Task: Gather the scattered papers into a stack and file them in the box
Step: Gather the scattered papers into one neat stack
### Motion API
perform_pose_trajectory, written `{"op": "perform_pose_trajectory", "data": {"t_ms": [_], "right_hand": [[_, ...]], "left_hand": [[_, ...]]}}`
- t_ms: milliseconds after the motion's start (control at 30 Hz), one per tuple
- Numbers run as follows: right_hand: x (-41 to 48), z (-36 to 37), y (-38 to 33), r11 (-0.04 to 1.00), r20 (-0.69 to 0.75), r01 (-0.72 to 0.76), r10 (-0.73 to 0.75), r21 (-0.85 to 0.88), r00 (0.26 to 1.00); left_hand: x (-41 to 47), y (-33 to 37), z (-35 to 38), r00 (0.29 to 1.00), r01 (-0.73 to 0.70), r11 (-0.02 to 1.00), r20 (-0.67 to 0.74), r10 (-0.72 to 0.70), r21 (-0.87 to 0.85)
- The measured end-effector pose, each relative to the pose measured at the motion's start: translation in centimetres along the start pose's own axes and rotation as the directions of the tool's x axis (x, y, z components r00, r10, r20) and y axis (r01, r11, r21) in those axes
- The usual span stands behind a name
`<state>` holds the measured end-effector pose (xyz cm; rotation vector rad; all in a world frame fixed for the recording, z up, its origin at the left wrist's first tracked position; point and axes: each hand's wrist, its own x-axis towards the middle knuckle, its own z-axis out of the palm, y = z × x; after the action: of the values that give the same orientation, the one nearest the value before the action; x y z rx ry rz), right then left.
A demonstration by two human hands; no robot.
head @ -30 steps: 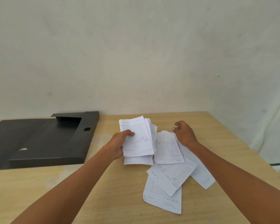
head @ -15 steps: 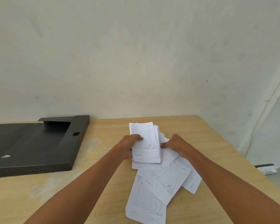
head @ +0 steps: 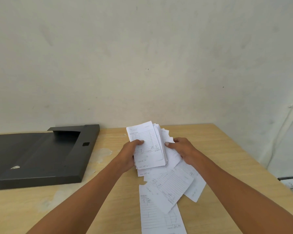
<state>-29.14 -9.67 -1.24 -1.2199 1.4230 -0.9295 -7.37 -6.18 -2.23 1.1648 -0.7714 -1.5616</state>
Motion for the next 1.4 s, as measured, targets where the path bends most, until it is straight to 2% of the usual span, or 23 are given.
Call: {"op": "perform_pose_trajectory", "data": {"t_ms": [233,400,500,600,767,933,1100,1233,1300,1400], "right_hand": [[0.1,0.3,-2.9,0.964,-0.068,0.162,-0.15,0.213,0.986],[-0.8,0.2,-7.2,0.918,-0.094,0.32,-0.306,0.234,0.947],[-1.1,0.3,-9.5,0.908,-0.07,0.366,-0.359,0.204,0.931],[-1.8,1.1,-11.0,0.897,-0.029,0.39,-0.393,0.208,0.919],[-2.7,4.1,-10.6,0.914,0.111,0.316,-0.352,0.254,0.929],[-2.8,6.2,-9.3,0.909,0.134,0.253,-0.311,0.332,0.941],[-2.9,7.0,-9.0,0.899,0.194,0.128,-0.227,0.418,0.954],[-3.4,6.7,-8.7,0.952,0.157,0.164,-0.209,0.258,0.965],[-3.5,6.8,-8.4,0.952,0.17,0.178,-0.224,0.249,0.96],[-3.7,7.7,-8.2,0.908,0.204,0.108,-0.204,0.404,0.957]], "left_hand": [[-1.9,3.9,-3.4,0.979,-0.175,0.977,-0.128,0.16,-0.119],[-3.2,7.5,-5.4,0.942,-0.293,0.955,-0.187,0.279,-0.051],[-4.3,9.3,-5.4,0.94,-0.319,0.947,-0.135,0.315,-0.015],[-5.3,10.4,-4.7,0.947,-0.32,0.946,-0.034,0.319,-0.053],[-5.5,10.2,-3.3,0.94,-0.336,0.941,0.05,0.338,-0.049],[-4.8,8.8,-2.9,0.938,-0.342,0.936,-0.033,0.346,0.08],[-4.3,8.4,-2.6,0.91,-0.391,0.915,-0.105,0.4,0.101],[-3.9,8.4,-2.9,0.887,-0.416,0.892,-0.136,0.441,0.176],[-3.8,8.2,-3.1,0.887,-0.408,0.891,-0.143,0.438,0.199],[-3.7,7.6,-2.8,0.888,-0.41,0.883,-0.12,0.444,0.23]]}}
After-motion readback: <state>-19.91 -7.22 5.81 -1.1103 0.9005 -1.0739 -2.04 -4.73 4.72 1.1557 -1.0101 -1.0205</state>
